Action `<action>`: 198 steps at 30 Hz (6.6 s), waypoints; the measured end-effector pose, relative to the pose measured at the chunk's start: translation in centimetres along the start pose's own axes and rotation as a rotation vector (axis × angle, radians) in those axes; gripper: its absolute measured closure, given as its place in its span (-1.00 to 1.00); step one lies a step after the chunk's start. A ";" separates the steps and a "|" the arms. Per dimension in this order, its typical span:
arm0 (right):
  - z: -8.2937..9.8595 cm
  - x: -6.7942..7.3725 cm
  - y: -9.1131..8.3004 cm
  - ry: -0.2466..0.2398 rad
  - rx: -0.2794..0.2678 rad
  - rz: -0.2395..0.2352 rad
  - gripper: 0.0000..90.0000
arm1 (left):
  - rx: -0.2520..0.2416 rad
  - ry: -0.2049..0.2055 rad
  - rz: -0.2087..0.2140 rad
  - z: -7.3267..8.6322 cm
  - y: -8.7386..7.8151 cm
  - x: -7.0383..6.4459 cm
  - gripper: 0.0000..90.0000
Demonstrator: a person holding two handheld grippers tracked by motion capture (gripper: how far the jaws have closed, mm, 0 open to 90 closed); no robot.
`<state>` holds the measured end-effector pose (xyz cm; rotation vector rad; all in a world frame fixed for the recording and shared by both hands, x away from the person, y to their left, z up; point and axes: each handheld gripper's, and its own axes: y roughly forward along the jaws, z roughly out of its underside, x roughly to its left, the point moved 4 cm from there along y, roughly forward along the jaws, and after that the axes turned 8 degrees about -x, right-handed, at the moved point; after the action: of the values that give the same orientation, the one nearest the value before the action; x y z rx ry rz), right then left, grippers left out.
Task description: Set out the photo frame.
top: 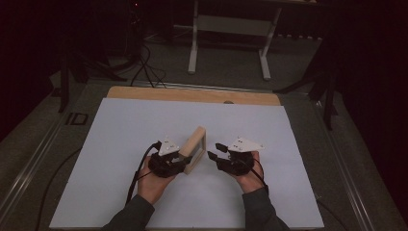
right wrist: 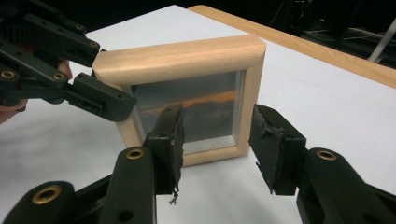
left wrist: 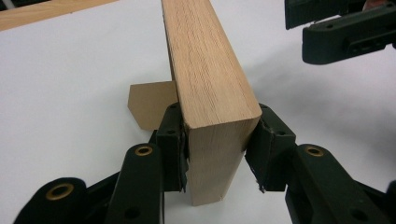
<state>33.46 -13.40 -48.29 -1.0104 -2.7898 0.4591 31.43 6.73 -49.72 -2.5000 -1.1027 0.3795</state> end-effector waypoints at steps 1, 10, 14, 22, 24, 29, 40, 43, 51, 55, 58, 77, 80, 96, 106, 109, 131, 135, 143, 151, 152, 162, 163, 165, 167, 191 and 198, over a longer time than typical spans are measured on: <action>-0.1 -0.1 -0.2 0.005 -0.006 0.007 0.21 | 0.000 0.004 0.001 0.0 0.0 0.0 0.35; -0.3 -0.3 -0.4 0.010 -0.022 0.020 0.21 | 0.011 0.041 0.017 0.1 -0.1 -0.2 0.35; -0.6 -0.4 -0.5 0.009 -0.029 0.026 0.23 | 0.011 0.060 0.026 0.1 -0.1 -0.4 0.35; -1.8 -0.4 -0.8 -0.001 -0.063 0.038 0.33 | 0.010 0.082 0.032 0.1 -0.1 -0.7 0.35; -2.1 -0.4 -0.8 -0.007 -0.070 0.043 0.37 | 0.011 0.088 0.033 0.1 -0.1 -0.8 0.35; -2.7 -0.8 -0.5 -0.004 -0.089 0.058 0.54 | 0.013 0.105 0.050 0.2 -0.2 -0.9 0.35; -3.6 -1.1 0.8 -0.013 -0.100 0.063 0.99 | 0.015 0.154 0.085 0.3 -0.4 -1.4 0.35; -3.8 -1.1 1.2 -0.019 -0.098 0.059 0.99 | 0.015 0.156 0.088 0.3 -0.4 -1.5 0.35; -4.0 -1.2 2.6 -0.028 -0.080 0.061 0.99 | 0.017 0.168 0.095 0.4 -0.4 -1.6 0.35; -3.9 -1.4 3.5 -0.034 -0.059 0.065 1.00 | 0.021 0.168 0.098 0.4 -0.4 -1.6 0.34; -3.7 -1.6 4.1 -0.036 -0.041 0.068 0.99 | 0.021 0.168 0.098 0.4 -0.4 -1.6 0.34; -3.2 -1.7 5.5 -0.030 -0.004 0.083 1.00 | 0.021 0.169 0.100 0.4 -0.4 -1.6 0.34; -3.2 -1.7 5.4 -0.036 -0.001 0.085 1.00 | 0.021 0.166 0.100 0.4 -0.4 -1.6 0.34; -3.1 -1.8 5.1 -0.033 0.002 0.094 1.00 | 0.024 0.143 0.069 0.3 -0.6 -0.7 0.32; -2.9 -1.9 4.7 -0.034 0.004 0.096 1.00 | 0.023 0.135 0.053 0.3 -0.7 -0.2 0.30; -2.9 -1.8 4.6 -0.035 0.003 0.098 1.00 | 0.023 0.133 0.049 0.3 -0.7 0.0 0.30; -2.6 -1.6 3.7 -0.032 0.005 0.095 1.00 | 0.014 0.104 -0.001 0.3 -0.8 1.0 0.28; -2.5 -1.4 3.4 -0.038 0.010 0.095 1.00 | 0.013 0.096 -0.007 0.3 -0.9 1.1 0.29; -2.4 -1.3 2.9 -0.041 0.009 0.091 0.91 | 0.011 0.092 -0.009 0.3 -0.9 1.1 0.29; -2.8 -0.7 1.9 -0.040 -0.014 0.019 0.24 | 0.011 0.090 -0.010 0.3 -0.9 1.2 0.29; -2.8 -0.6 1.7 -0.037 -0.015 0.016 0.19 | 0.011 0.090 -0.011 0.3 -0.9 1.1 0.29; -1.5 -1.0 1.0 -0.004 0.026 -0.039 -0.25 | 0.011 0.088 -0.011 0.3 -0.9 1.2 0.29; -1.3 -0.9 1.1 -0.004 0.040 -0.045 -0.27 | 0.012 0.090 -0.011 0.3 -0.9 1.2 0.30; -0.9 -0.9 1.3 -0.008 0.058 -0.054 -0.27 | 0.012 0.090 -0.011 0.3 -0.9 1.2 0.29; -0.7 -0.8 1.5 -0.006 0.066 -0.069 -0.30 | 0.013 0.090 -0.012 0.3 -0.9 1.2 0.30; 0.5 -0.7 2.3 -0.043 0.109 -0.093 -0.12 | 0.016 0.083 -0.014 0.1 -1.0 1.7 0.30; 0.5 -0.5 2.3 -0.062 0.102 -0.089 0.09 | 0.012 0.067 -0.035 0.0 -1.3 2.4 0.27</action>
<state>35.08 -12.13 -49.53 -0.8615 -2.8184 0.6240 32.15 9.30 -49.34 -2.4610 -1.1129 0.2898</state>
